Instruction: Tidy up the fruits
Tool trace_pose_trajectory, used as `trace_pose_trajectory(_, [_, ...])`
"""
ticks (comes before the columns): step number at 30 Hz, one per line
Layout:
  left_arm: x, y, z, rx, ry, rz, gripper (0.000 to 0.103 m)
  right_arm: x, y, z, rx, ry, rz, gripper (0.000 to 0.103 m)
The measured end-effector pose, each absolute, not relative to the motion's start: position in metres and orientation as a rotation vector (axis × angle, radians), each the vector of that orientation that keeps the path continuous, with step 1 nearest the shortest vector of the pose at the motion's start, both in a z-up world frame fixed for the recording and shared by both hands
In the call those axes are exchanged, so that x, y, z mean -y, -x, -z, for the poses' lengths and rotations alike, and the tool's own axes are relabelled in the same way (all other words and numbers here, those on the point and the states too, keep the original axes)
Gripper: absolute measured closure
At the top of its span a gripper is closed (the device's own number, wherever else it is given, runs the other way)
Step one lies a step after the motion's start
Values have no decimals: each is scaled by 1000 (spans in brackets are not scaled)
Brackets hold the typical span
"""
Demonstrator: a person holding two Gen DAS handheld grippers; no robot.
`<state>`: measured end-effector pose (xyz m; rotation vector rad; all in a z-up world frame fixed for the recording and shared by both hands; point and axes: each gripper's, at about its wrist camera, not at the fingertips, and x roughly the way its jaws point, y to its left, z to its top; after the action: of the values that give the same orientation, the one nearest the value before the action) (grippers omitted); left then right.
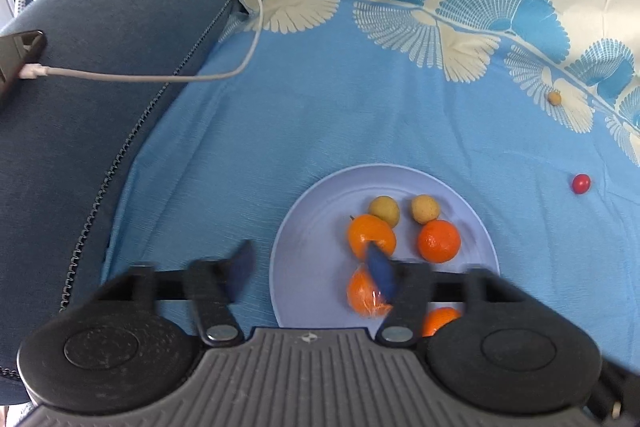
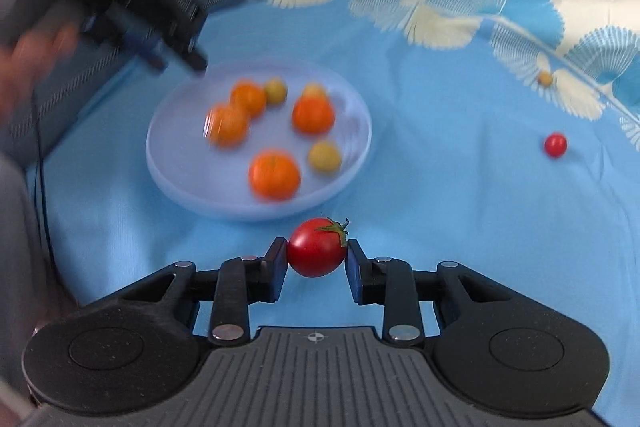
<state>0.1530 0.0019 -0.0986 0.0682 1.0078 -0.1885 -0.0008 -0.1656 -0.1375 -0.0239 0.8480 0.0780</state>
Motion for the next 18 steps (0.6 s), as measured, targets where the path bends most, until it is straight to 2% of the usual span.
trace_pose_trajectory(1, [-3, -150, 96, -999, -71, 175, 8, 165, -8, 135, -837, 15, -81, 70])
trace_pose_trajectory(4, [-7, -142, 89, -985, -89, 148, 2, 161, -32, 129, -804, -8, -104, 69])
trace_pose_trajectory(6, [-11, -136, 85, -991, -97, 126, 2, 158, -44, 127, -785, -12, -106, 66])
trace_pose_trajectory(8, [-18, -130, 81, -1006, -95, 115, 2, 157, -49, 120, -790, -25, -103, 54])
trace_pose_trajectory(10, [-26, -121, 77, -1023, -83, 101, 2, 159, -41, 108, -782, -47, -101, 48])
trace_pose_trajectory(12, [-35, -108, 75, -1045, -70, 91, 2, 160, -28, 96, -786, -46, -78, 33])
trace_pose_trajectory(15, [-44, -87, 70, -1065, -49, 82, 2, 162, 8, 79, -786, -63, -48, 20])
trace_pose_trajectory(18, [-50, -64, 64, -1069, -38, 92, 2, 162, 38, 67, -790, -96, -11, 12])
